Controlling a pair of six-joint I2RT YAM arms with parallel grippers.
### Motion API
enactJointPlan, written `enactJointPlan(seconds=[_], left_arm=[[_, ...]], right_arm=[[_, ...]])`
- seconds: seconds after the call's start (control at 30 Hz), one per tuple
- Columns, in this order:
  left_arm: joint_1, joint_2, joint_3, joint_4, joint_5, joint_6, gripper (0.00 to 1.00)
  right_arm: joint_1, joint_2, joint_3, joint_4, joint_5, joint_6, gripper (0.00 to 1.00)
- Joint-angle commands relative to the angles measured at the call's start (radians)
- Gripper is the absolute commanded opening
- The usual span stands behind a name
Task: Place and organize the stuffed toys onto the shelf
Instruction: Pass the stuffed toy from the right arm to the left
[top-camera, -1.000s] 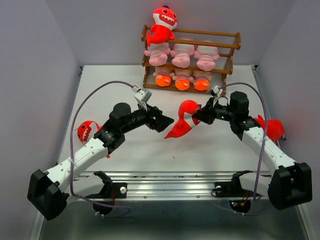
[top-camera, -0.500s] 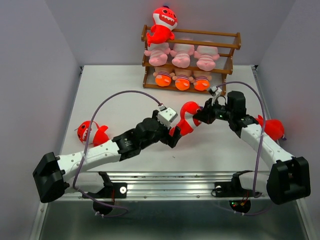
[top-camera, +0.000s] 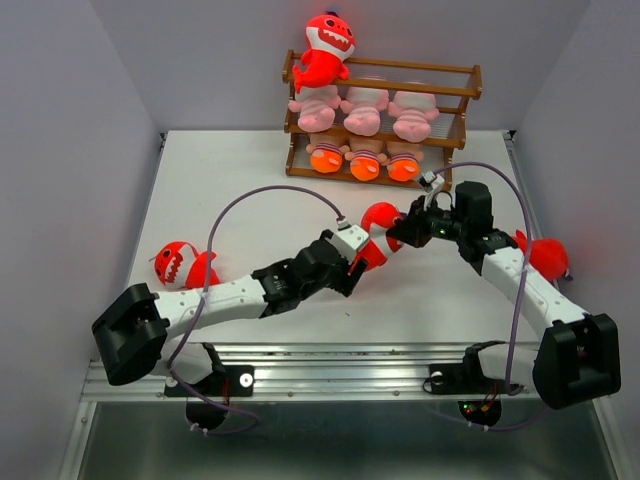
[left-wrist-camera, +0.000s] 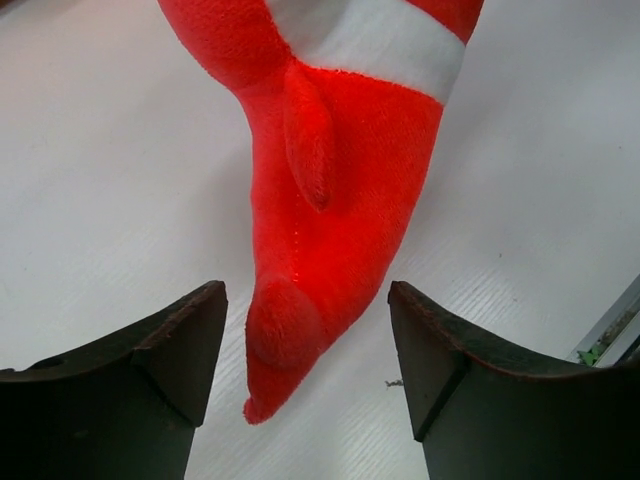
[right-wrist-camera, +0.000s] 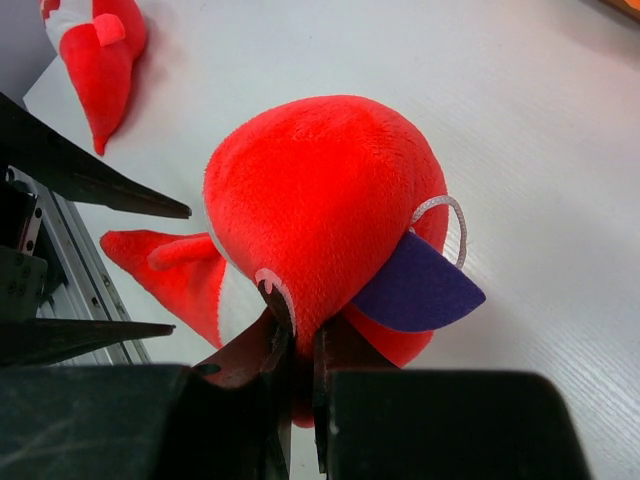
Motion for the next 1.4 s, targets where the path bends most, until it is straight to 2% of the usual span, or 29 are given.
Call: enactJointPlan(seconds=[0.0, 0.03, 0.13, 0.17, 0.23, 0.27, 0.33, 0.37, 0.43, 0.53, 0.6, 0.7, 0.73, 0.8, 1.17, 1.37], left_arm=[[-0.005, -0.001, -0.001, 0.074, -0.038, 0.008, 0.75], [-0.005, 0.005, -0.001, 0.074, -0.041, 0.005, 0.69], [-0.005, 0.011, 0.0, 0.076, -0.053, -0.007, 0.61], [-0.005, 0.013, -0.003, 0.081, -0.053, -0.009, 0.53], [-0.005, 0.016, -0.003, 0.087, -0.053, -0.012, 0.43], [-0.005, 0.016, -0.005, 0.09, -0.051, -0.013, 0.31], [-0.005, 0.016, -0.005, 0.099, -0.044, -0.016, 0.18], [-0.005, 0.014, -0.005, 0.102, -0.042, -0.018, 0.08], [-0.005, 0.01, -0.005, 0.111, -0.033, -0.018, 0.0], [-0.005, 0.008, -0.001, 0.116, -0.024, -0.019, 0.0], [-0.005, 0.008, 0.003, 0.111, -0.019, -0.024, 0.0], [-0.004, 0.005, 0.008, 0.104, -0.007, -0.025, 0.0], [-0.001, 0.002, 0.008, 0.101, -0.005, -0.025, 0.0], [0.004, -0.007, 0.011, 0.082, -0.004, -0.021, 0.0], [0.103, -0.144, 0.061, -0.063, 0.011, 0.088, 0.0], [0.199, -0.17, 0.21, -0.134, 0.09, 0.14, 0.0]], right_arm=[[-0.016, -0.01, 0.049, 0.026, -0.006, 0.007, 0.01], [-0.016, -0.01, 0.049, 0.026, -0.006, 0.008, 0.01], [-0.016, -0.009, 0.049, 0.026, -0.006, 0.008, 0.01], [-0.016, -0.009, 0.049, 0.026, -0.007, 0.008, 0.01], [-0.016, -0.009, 0.049, 0.026, -0.006, 0.008, 0.01], [-0.016, -0.007, 0.049, 0.026, -0.004, 0.007, 0.01], [-0.016, -0.007, 0.049, 0.026, -0.004, 0.005, 0.01], [-0.025, -0.006, 0.048, 0.026, -0.004, 0.007, 0.01], [-0.025, -0.007, 0.048, 0.026, -0.004, 0.005, 0.01], [-0.025, -0.009, 0.046, 0.026, -0.004, 0.0, 0.01], [-0.025, -0.012, 0.046, 0.026, -0.004, -0.007, 0.07], [-0.025, -0.02, 0.043, 0.026, 0.0, -0.024, 0.55], [-0.034, -0.026, 0.045, 0.022, 0.006, -0.032, 0.79], [-0.034, -0.033, 0.048, 0.015, 0.022, -0.039, 0.99], [-0.113, -0.124, 0.045, 0.015, 0.151, -0.081, 1.0], [-0.123, -0.119, 0.049, 0.001, 0.272, -0.102, 1.0]])
